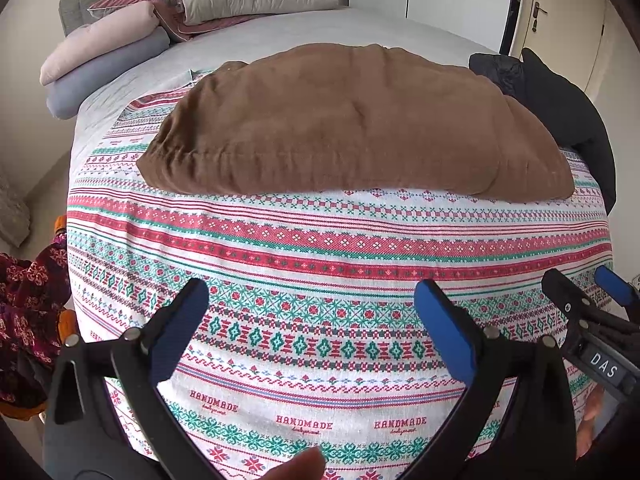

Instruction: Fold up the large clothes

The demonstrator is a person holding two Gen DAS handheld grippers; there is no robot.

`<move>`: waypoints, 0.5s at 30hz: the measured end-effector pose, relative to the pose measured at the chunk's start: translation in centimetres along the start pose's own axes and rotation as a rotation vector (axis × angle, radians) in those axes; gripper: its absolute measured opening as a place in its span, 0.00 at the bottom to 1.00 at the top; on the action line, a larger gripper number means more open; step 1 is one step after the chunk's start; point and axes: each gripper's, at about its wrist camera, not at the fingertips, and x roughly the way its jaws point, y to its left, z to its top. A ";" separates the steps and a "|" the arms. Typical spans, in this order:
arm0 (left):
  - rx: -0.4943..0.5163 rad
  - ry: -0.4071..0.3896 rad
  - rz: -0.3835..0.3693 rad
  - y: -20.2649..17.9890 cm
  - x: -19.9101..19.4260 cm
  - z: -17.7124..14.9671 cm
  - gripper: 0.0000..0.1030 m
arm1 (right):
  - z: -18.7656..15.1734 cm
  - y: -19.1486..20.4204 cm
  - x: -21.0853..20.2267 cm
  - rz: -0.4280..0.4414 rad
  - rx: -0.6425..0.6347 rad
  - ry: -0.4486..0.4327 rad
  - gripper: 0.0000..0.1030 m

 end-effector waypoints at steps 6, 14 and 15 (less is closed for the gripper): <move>0.002 0.005 0.000 -0.1 0.1 0.0 0.99 | 0.0 -0.1 0.1 0.007 0.007 0.004 0.96; 0.002 0.006 0.002 -0.2 0.1 -0.1 0.99 | 0.0 -0.4 -0.1 0.014 0.025 0.002 0.96; 0.002 0.006 0.002 -0.2 0.1 -0.1 0.99 | 0.0 -0.5 -0.1 0.015 0.028 0.002 0.96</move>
